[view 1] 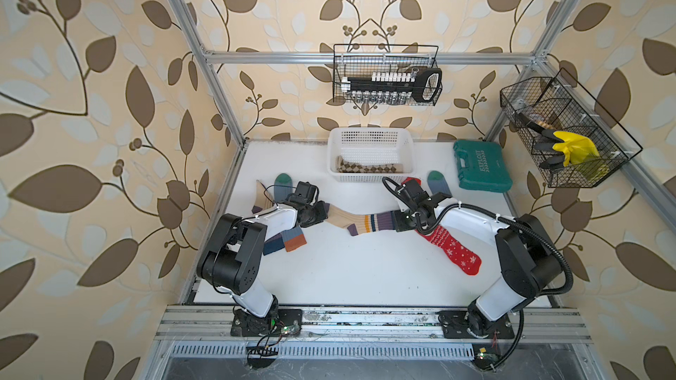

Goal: Place the socks together as a pair
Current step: Adjust the sock at the center of the board.

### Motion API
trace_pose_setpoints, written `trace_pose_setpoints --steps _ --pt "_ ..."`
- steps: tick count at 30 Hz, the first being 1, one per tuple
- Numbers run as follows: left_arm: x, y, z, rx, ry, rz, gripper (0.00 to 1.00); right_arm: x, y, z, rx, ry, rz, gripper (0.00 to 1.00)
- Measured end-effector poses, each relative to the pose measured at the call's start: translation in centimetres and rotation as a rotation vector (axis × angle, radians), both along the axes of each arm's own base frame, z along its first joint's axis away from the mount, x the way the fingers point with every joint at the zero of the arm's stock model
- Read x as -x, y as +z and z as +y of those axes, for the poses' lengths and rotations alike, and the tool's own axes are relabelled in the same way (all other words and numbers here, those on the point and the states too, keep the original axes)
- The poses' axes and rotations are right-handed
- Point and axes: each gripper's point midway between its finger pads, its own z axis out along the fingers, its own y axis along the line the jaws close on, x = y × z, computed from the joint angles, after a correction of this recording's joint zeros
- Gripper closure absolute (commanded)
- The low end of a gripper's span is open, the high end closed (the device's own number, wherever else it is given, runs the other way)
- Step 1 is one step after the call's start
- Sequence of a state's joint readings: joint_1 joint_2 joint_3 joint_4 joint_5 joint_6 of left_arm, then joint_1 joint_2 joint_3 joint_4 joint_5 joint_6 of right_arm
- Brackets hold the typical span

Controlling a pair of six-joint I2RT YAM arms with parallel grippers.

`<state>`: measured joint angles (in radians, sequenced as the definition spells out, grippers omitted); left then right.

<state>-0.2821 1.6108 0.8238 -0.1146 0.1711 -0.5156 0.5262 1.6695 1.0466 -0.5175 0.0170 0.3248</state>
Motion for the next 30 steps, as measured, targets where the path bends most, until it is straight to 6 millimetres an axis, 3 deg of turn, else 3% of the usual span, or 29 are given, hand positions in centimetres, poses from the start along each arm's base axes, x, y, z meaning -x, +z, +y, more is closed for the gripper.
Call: trace_pose_setpoints --steps 6,12,18,22,24,27,28,30 --pt "-2.3 2.4 -0.2 -0.031 -0.027 -0.077 1.00 -1.0 -0.5 2.1 0.126 0.116 -0.005 1.00" --pt "-2.2 1.2 0.2 -0.067 -0.033 -0.044 1.00 -2.2 -0.4 -0.1 0.184 0.072 0.000 0.97" --pt "-1.5 0.3 0.5 -0.084 -0.030 0.001 1.00 -4.5 0.7 -0.9 0.189 0.027 -0.043 0.78" --pt "-1.1 0.0 1.3 -0.120 -0.002 0.023 0.55 -5.1 0.8 -0.4 0.177 0.027 -0.058 0.66" --pt "-0.8 0.3 2.1 -0.147 0.028 0.026 0.38 -5.3 0.8 -0.3 0.168 0.019 -0.068 0.63" --pt "-0.1 2.4 3.6 -0.188 0.090 -0.012 0.32 -4.9 0.4 -0.6 0.136 -0.015 -0.102 0.60" --pt "0.2 3.6 4.3 -0.204 0.113 -0.040 0.21 -4.2 0.2 -1.0 0.133 -0.028 -0.105 0.60" --pt "0.6 6.0 5.5 -0.224 0.164 -0.101 0.17 -3.0 0.1 -1.8 0.125 -0.046 -0.112 0.60"
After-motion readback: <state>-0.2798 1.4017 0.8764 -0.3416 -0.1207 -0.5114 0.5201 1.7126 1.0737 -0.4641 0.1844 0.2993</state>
